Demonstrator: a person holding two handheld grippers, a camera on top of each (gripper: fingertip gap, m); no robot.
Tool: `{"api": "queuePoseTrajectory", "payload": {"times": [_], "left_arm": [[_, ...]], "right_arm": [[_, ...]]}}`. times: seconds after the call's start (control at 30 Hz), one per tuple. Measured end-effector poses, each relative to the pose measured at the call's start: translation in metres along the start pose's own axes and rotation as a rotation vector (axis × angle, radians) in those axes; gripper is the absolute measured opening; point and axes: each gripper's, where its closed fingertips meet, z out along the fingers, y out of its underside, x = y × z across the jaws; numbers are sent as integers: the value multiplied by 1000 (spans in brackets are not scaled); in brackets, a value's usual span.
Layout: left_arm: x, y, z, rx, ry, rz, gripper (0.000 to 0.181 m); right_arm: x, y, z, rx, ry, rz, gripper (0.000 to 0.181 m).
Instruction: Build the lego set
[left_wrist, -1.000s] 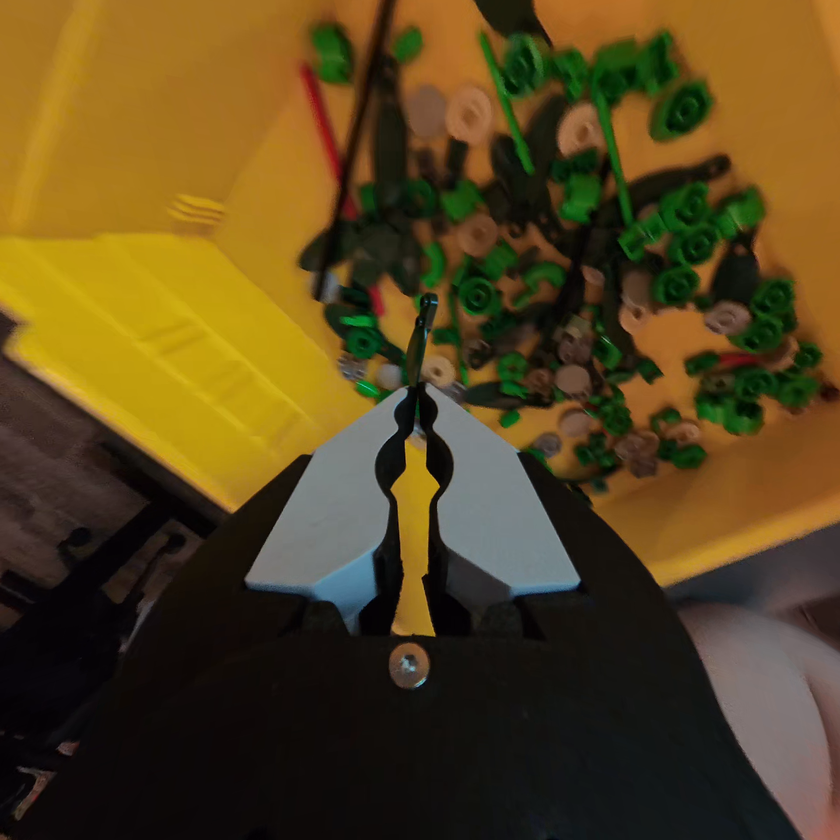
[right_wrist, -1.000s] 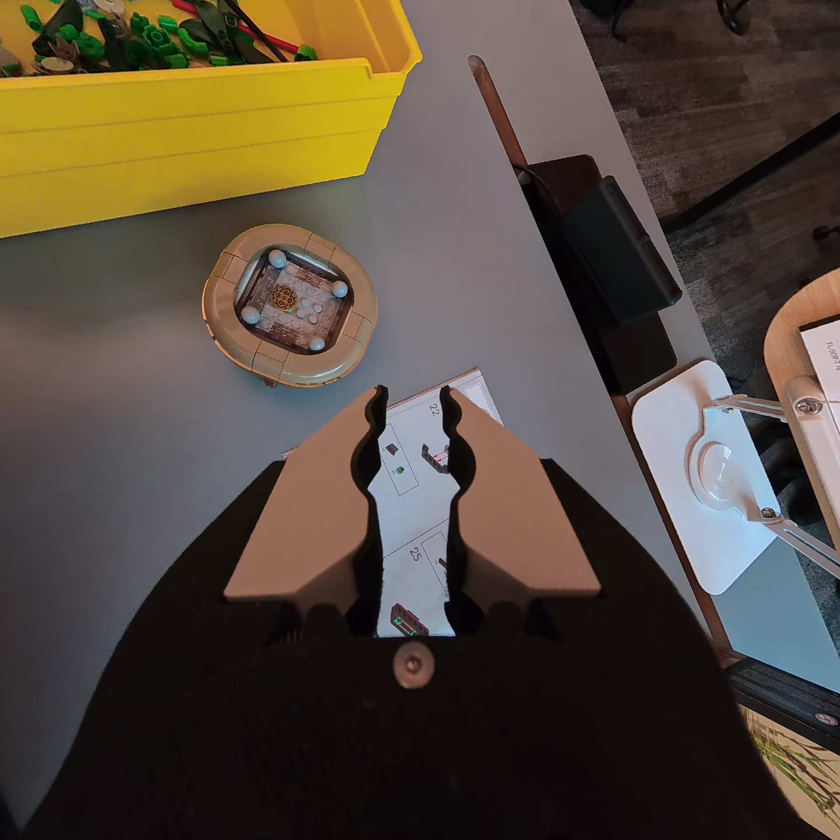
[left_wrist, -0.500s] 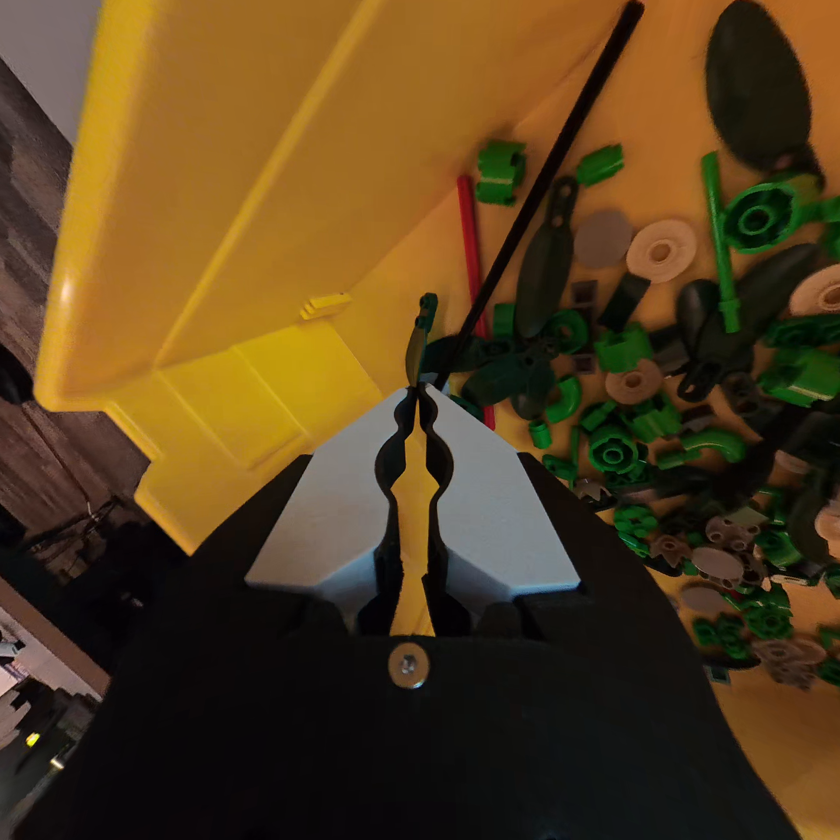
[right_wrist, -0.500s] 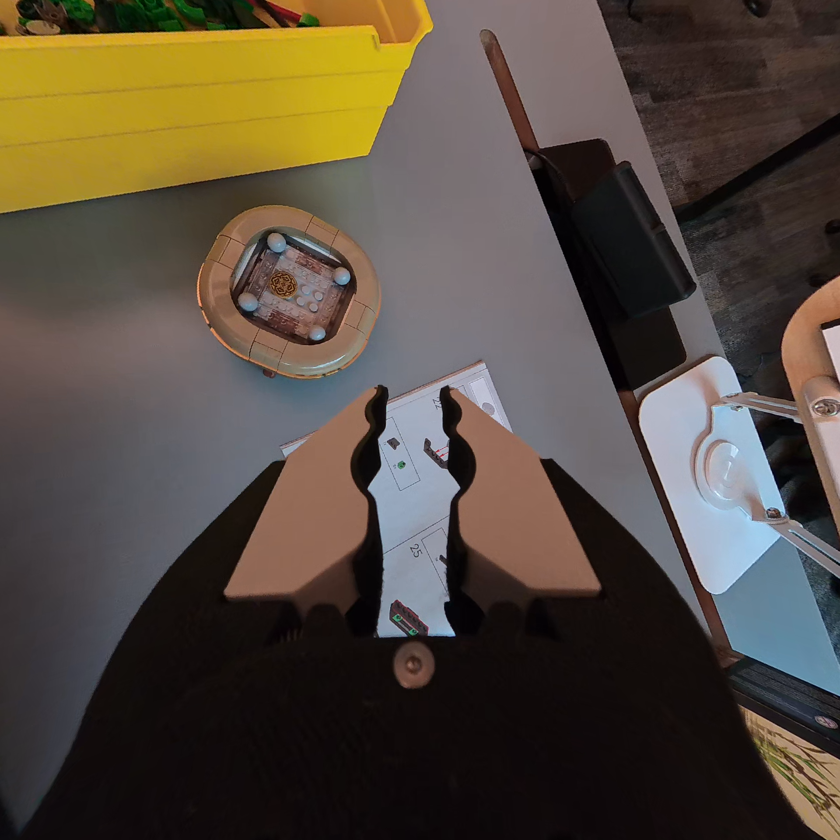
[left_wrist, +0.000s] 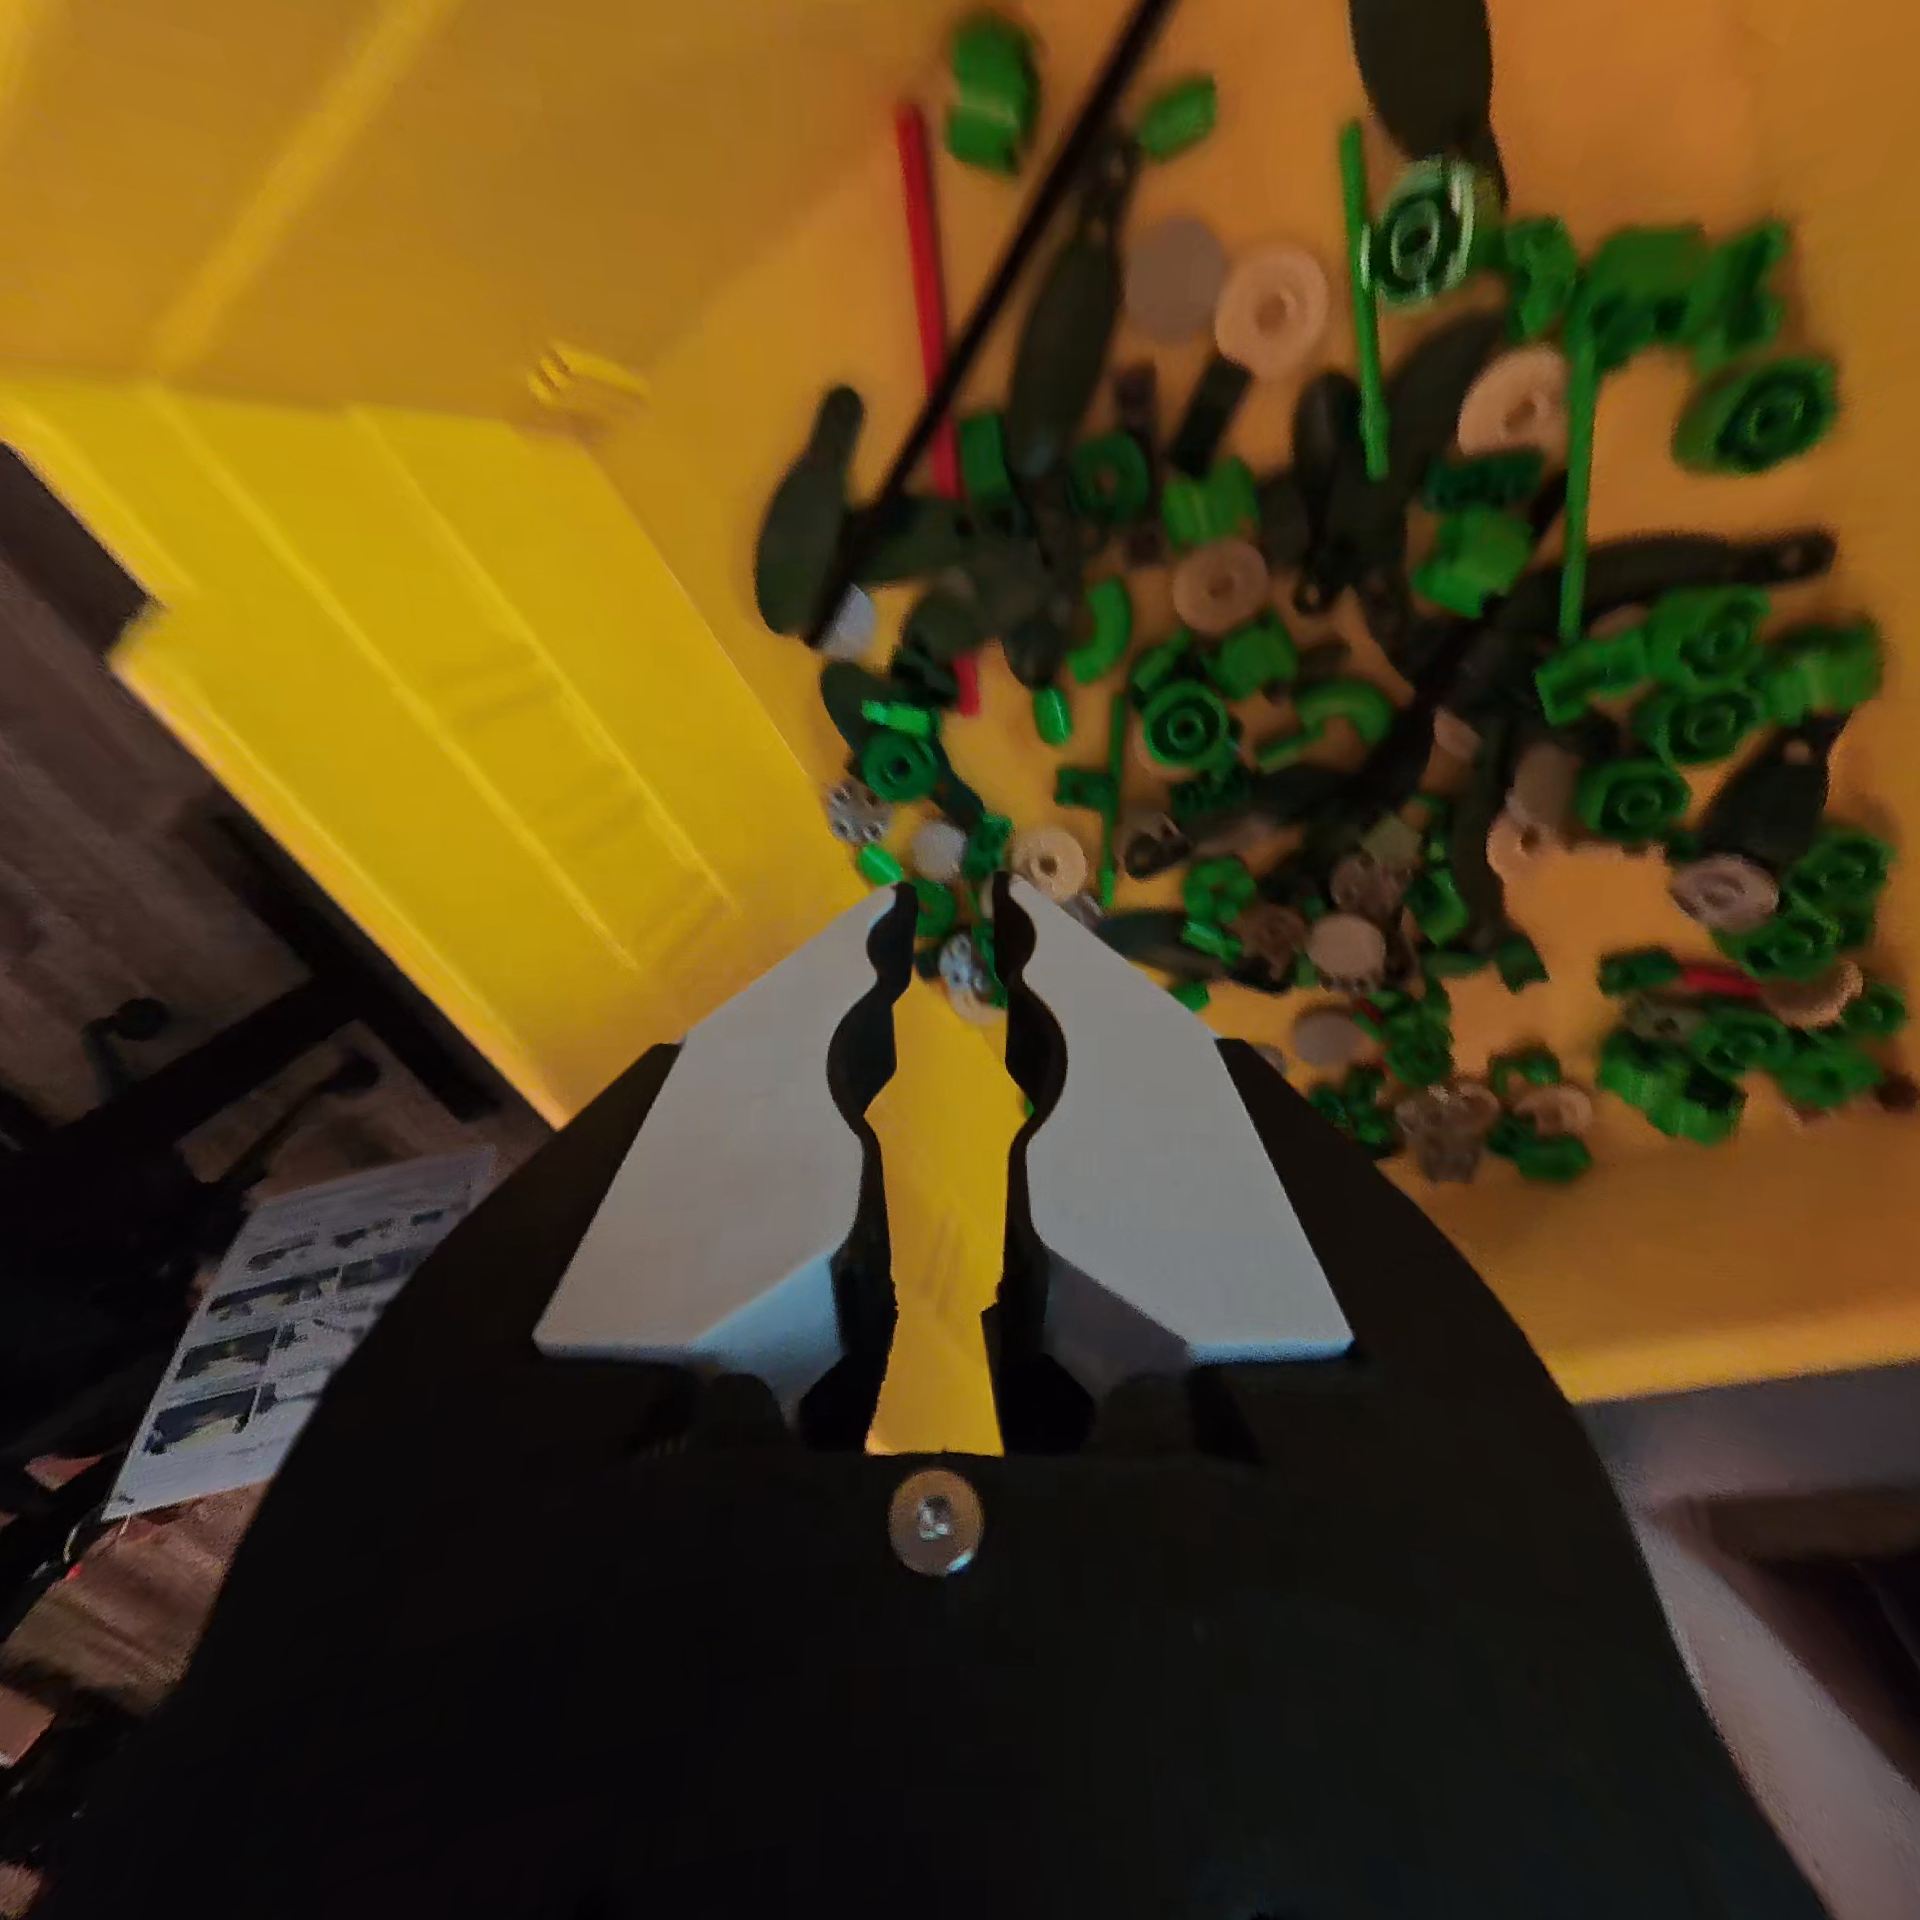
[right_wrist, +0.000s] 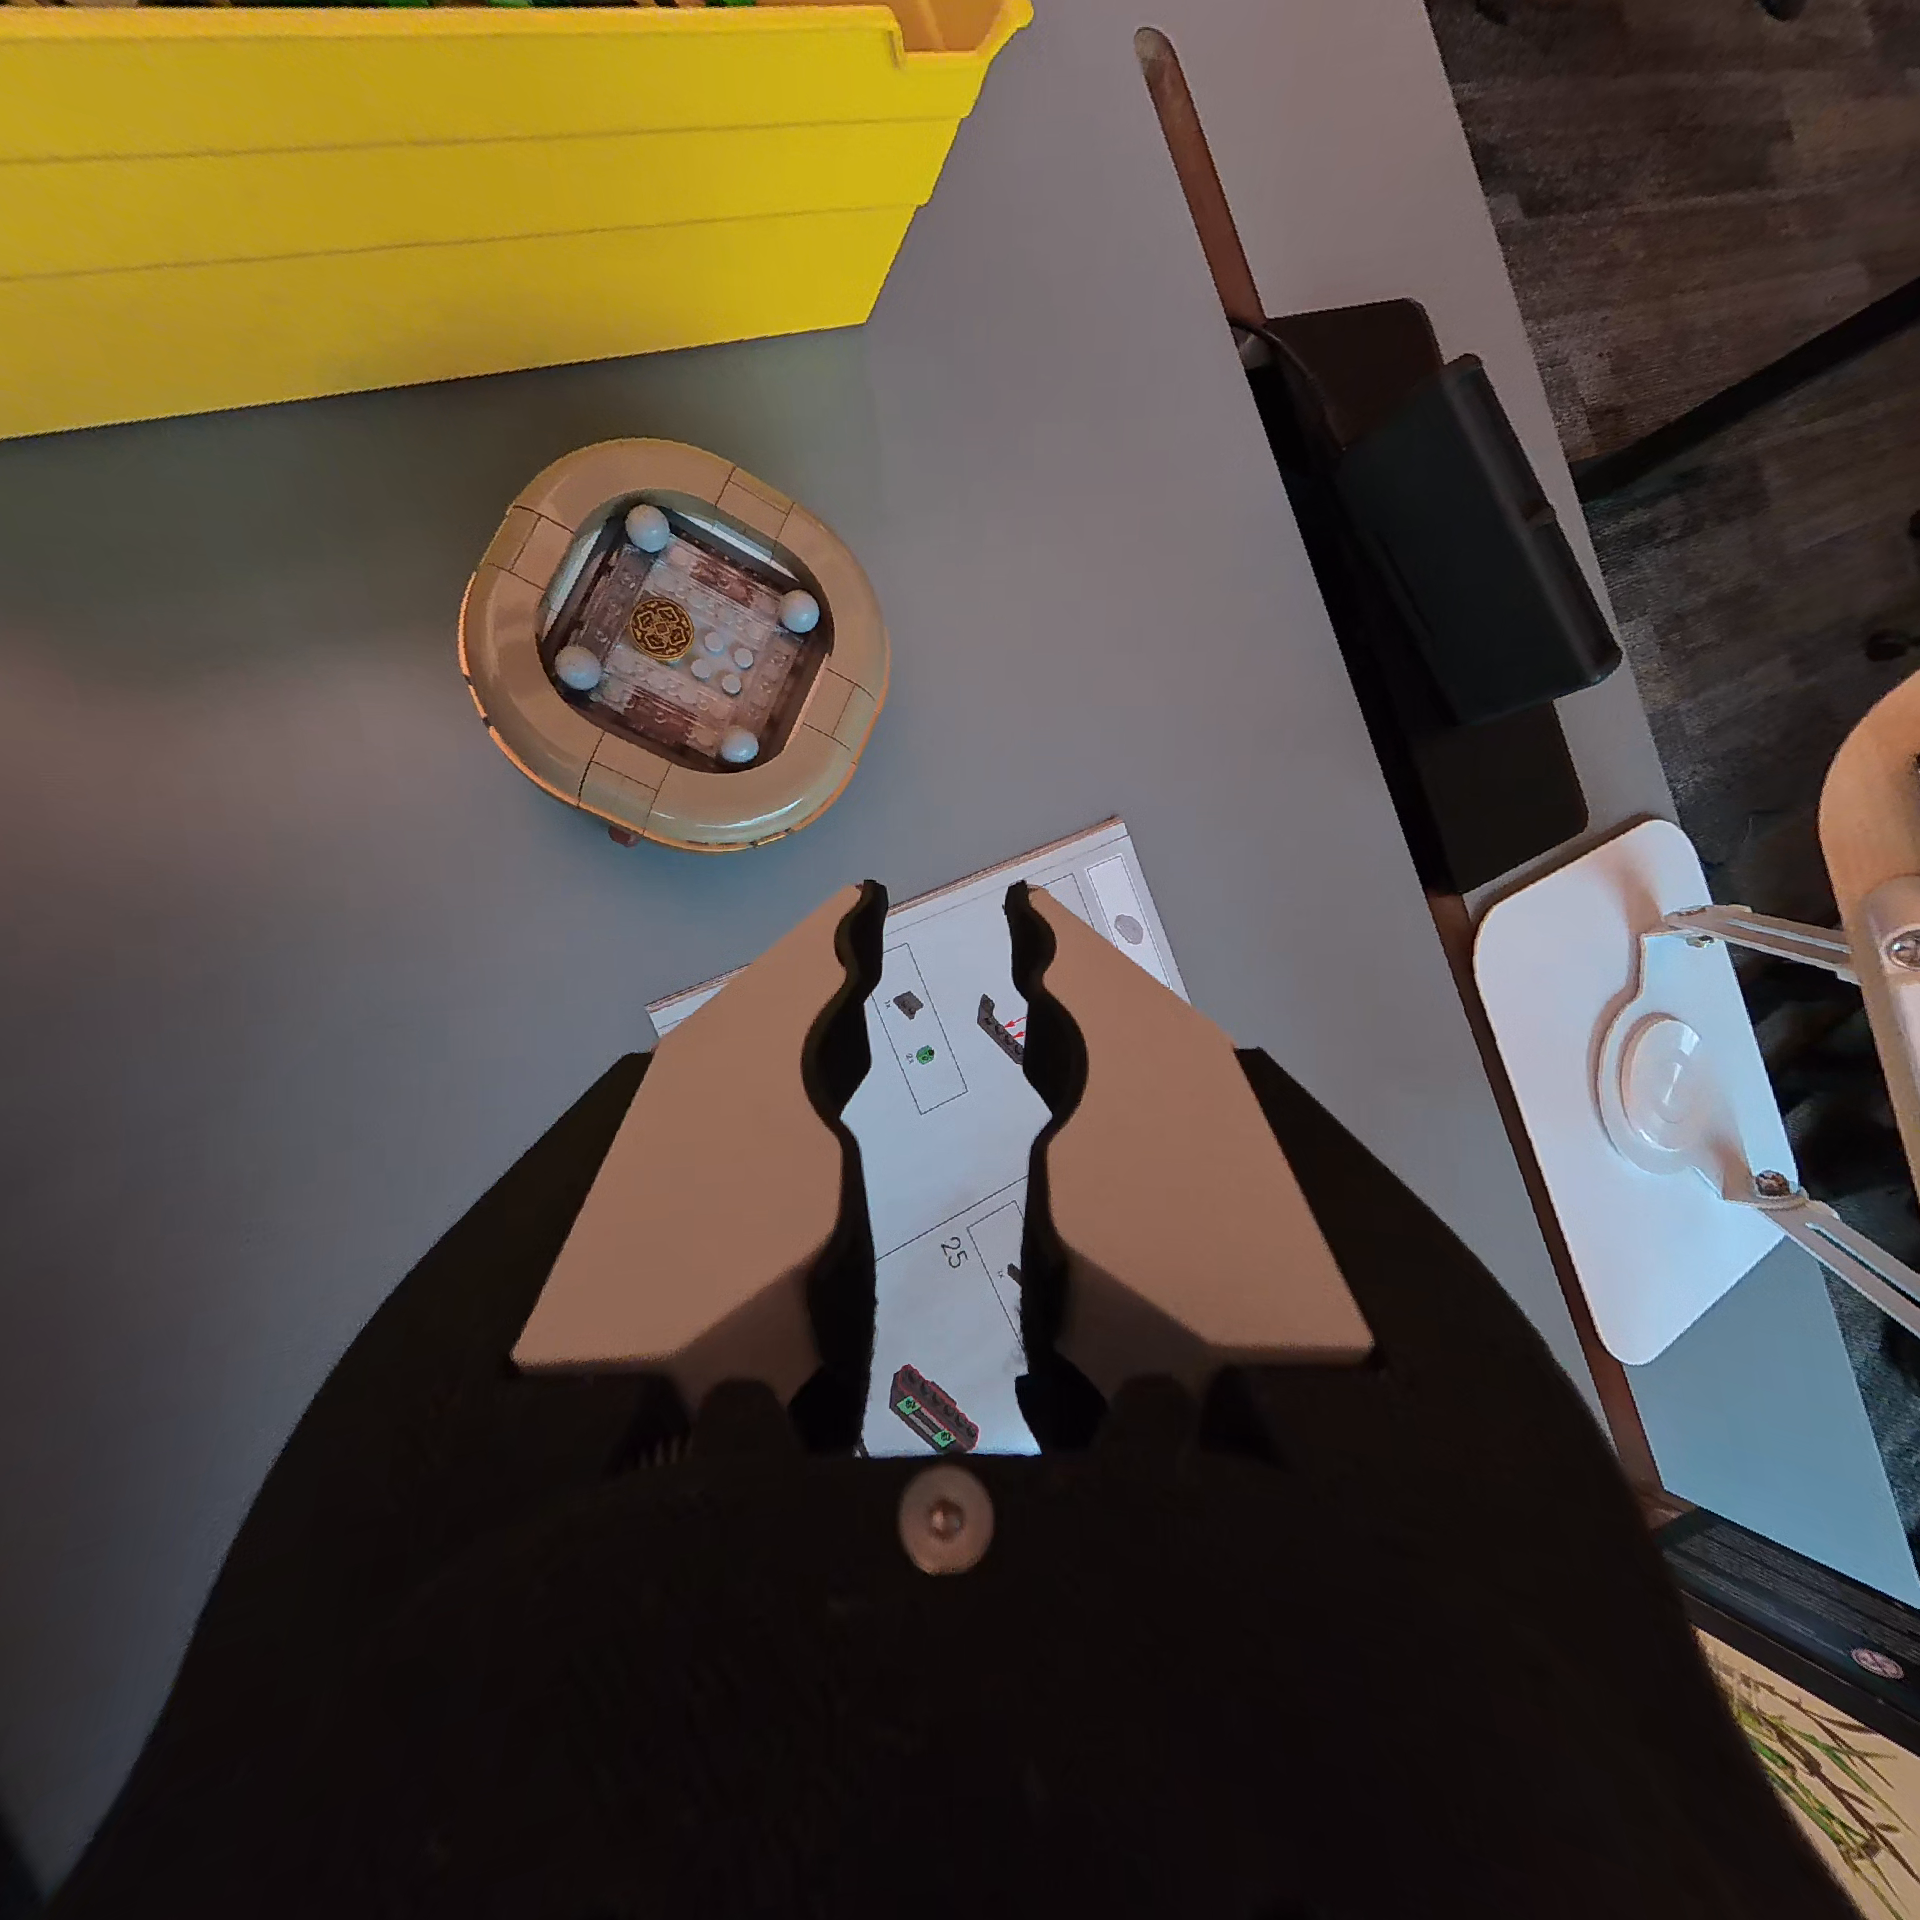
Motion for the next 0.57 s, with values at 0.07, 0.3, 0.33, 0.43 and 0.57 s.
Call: {"api": "queuePoseTrajectory", "payload": {"times": [0.07, 0.3, 0.33, 0.43, 0.57], "left_arm": [[3, 13, 5, -60, 17, 19, 13], [24, 19, 18, -120, 127, 97, 25], [24, 21, 18, -135, 119, 102, 27], [24, 24, 20, -161, 106, 118, 31], [23, 26, 22, -185, 85, 139, 31]], "right_arm": [[0, 0, -1, 0, 1, -2, 23], [0, 1, -1, -4, -4, -9, 24], [-1, 2, -1, -7, -5, -12, 24], [-2, 2, 0, -10, -8, -20, 24], [-3, 3, 0, -15, -10, -29, 24]]}}
